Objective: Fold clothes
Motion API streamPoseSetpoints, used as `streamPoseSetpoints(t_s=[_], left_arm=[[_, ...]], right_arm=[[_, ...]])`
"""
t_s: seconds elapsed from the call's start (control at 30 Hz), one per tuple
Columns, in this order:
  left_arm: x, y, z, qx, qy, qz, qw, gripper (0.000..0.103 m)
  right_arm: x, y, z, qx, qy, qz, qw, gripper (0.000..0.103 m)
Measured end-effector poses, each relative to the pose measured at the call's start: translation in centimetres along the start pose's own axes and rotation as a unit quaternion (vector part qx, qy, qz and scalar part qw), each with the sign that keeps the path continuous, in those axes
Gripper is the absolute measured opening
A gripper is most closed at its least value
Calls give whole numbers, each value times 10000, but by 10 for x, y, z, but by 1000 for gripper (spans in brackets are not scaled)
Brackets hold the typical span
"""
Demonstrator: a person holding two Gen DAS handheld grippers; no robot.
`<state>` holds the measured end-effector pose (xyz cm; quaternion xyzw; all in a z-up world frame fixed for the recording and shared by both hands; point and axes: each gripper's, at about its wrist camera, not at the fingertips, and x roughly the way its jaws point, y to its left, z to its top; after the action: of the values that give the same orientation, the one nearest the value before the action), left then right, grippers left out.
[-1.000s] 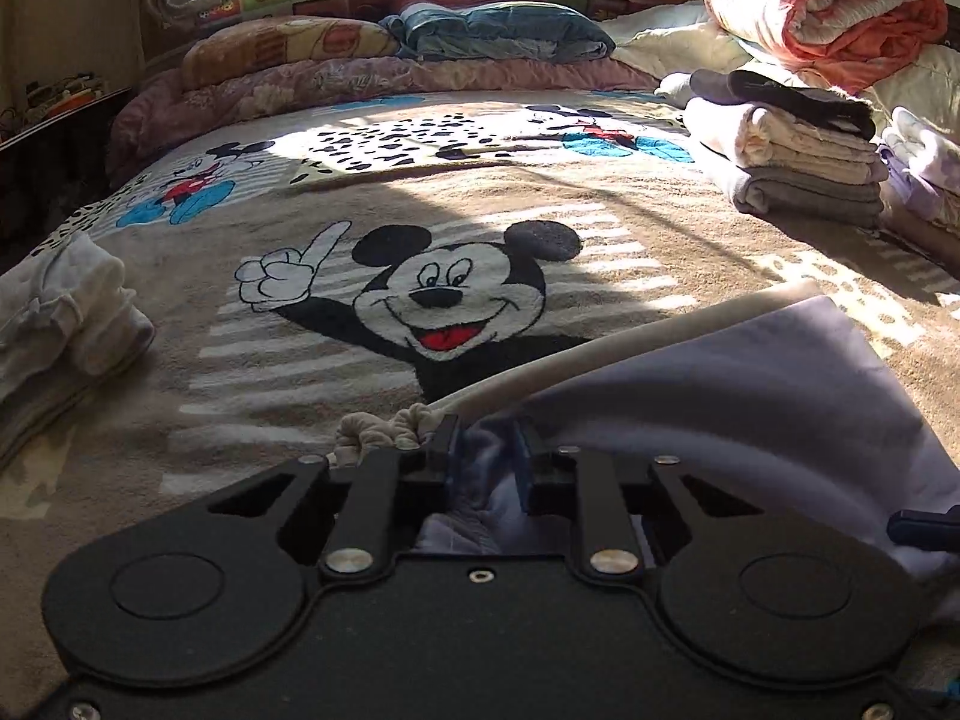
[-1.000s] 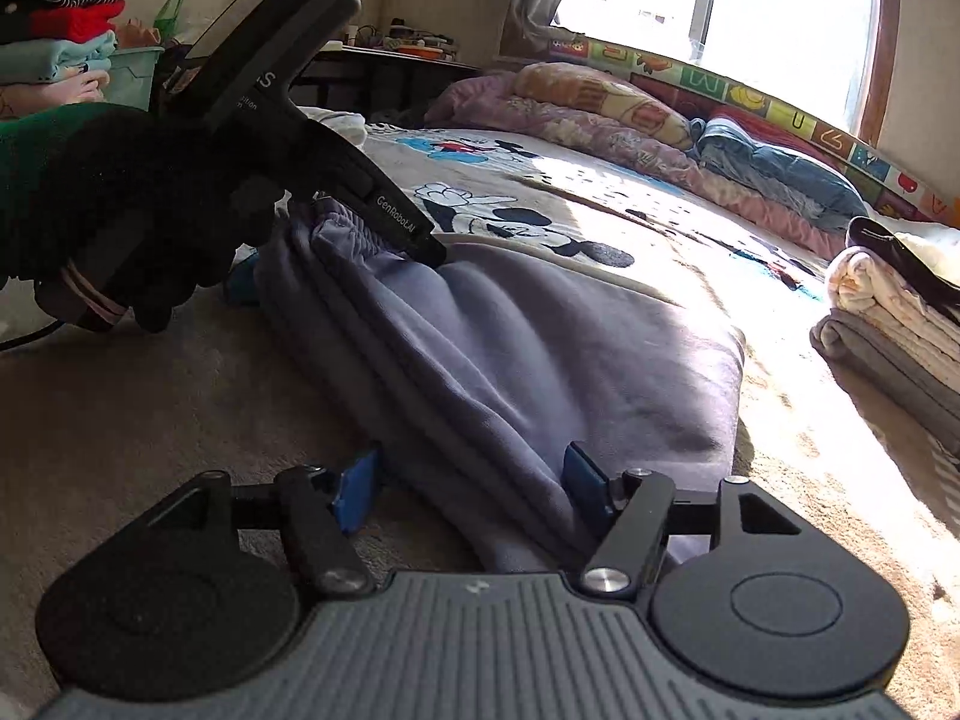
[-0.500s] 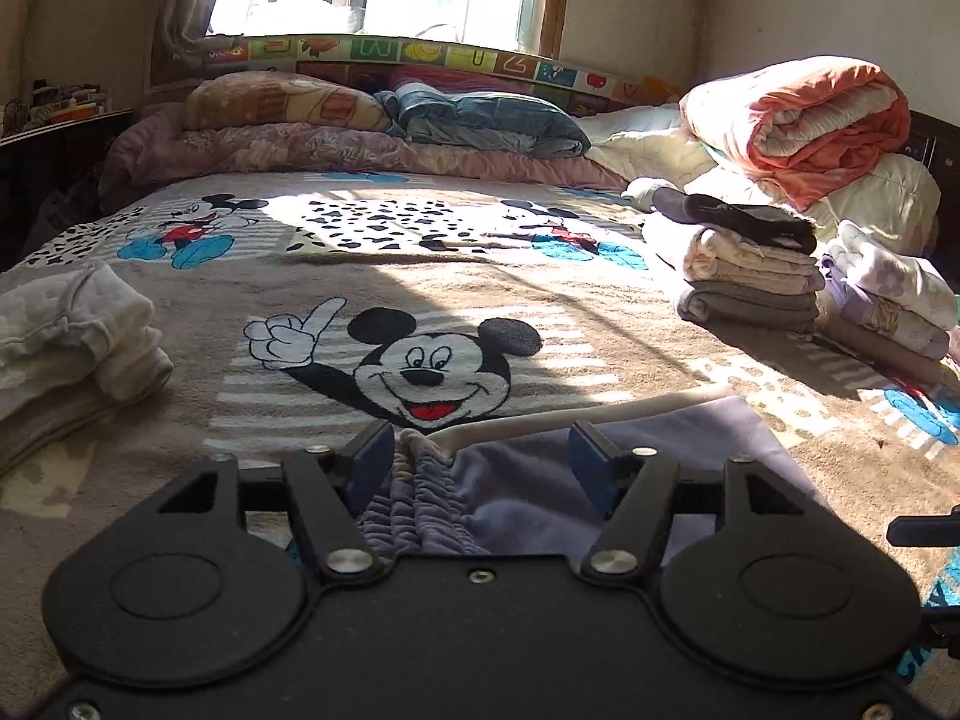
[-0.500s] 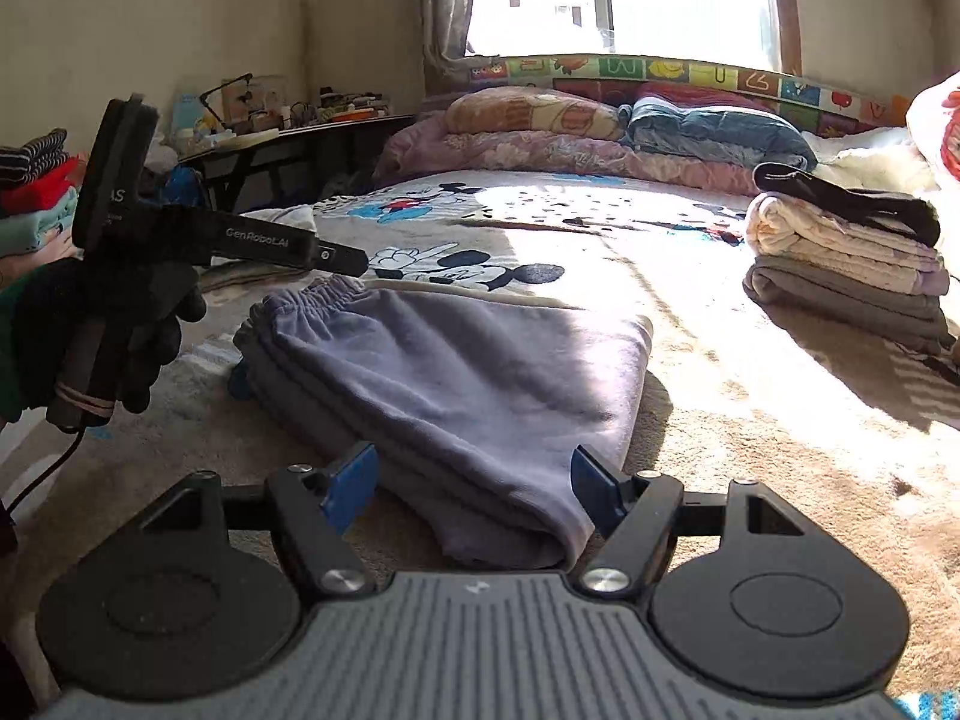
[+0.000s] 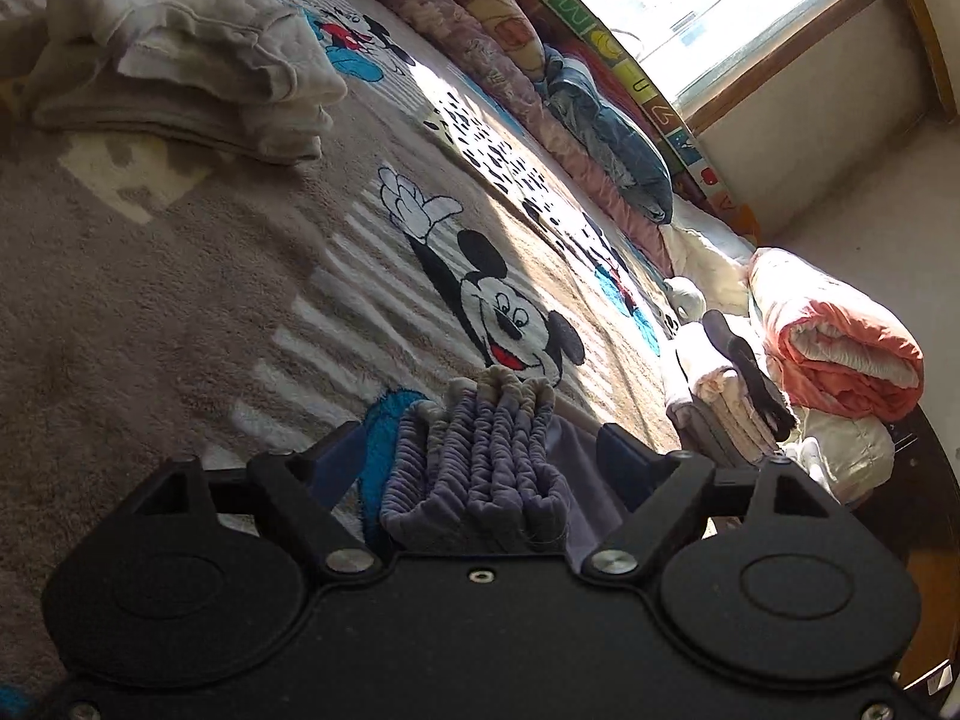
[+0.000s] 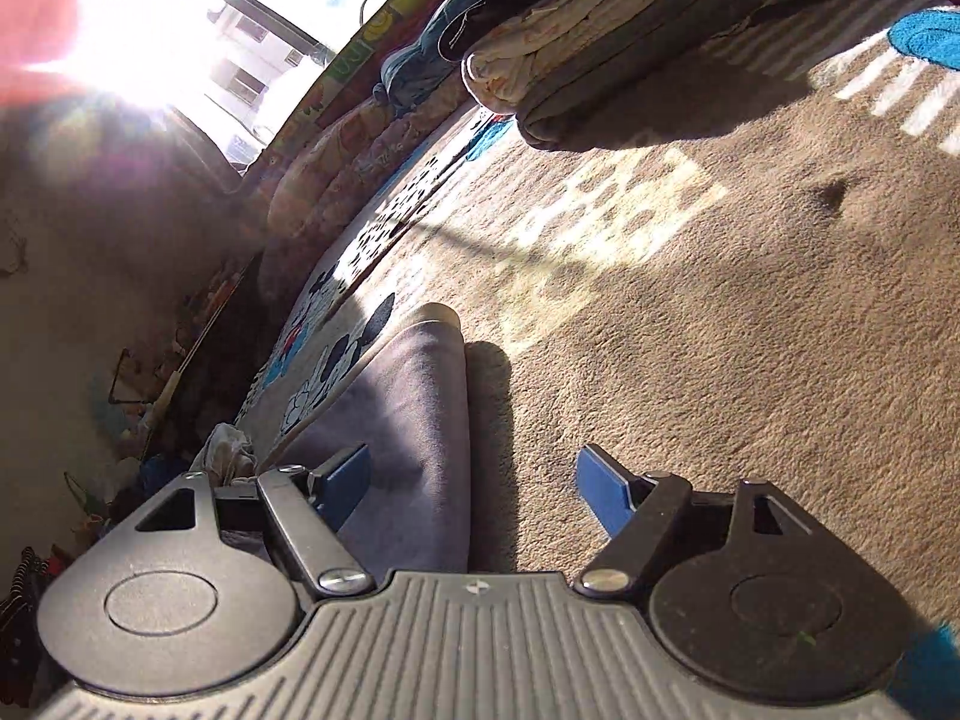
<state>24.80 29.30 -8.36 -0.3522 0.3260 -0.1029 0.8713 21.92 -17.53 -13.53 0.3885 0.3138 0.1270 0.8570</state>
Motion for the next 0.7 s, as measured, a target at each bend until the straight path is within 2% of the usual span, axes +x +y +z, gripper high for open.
streamPoseSetpoints(t_s=[0.23, 0.43, 0.5, 0.53, 0.57, 0.6, 0.7], left_arm=[[22, 9, -8, -220, 416, -187, 9987, 84], [28, 4, -16, -36, 461, -210, 9987, 84], [30, -1, -19, 86, 426, -170, 9989, 80], [32, -3, -21, 142, 400, -120, 9990, 73], [33, -5, -22, 197, 374, -70, 9991, 68], [35, -6, -24, 247, 350, -21, 9991, 63], [35, -6, -26, 245, 266, 8, 9993, 50]], right_arm=[[20, 8, 5, -191, 65, 56, 9998, 79], [40, 20, 7, -518, 256, 69, 9983, 79], [48, 24, 9, -564, 288, 70, 9980, 77], [51, 26, 10, -574, 334, 61, 9978, 65], [56, 26, 10, -554, 428, 67, 9975, 41], [61, 25, 9, -503, 508, 62, 9974, 30], [60, 25, 4, -485, 413, 83, 9979, 22]])
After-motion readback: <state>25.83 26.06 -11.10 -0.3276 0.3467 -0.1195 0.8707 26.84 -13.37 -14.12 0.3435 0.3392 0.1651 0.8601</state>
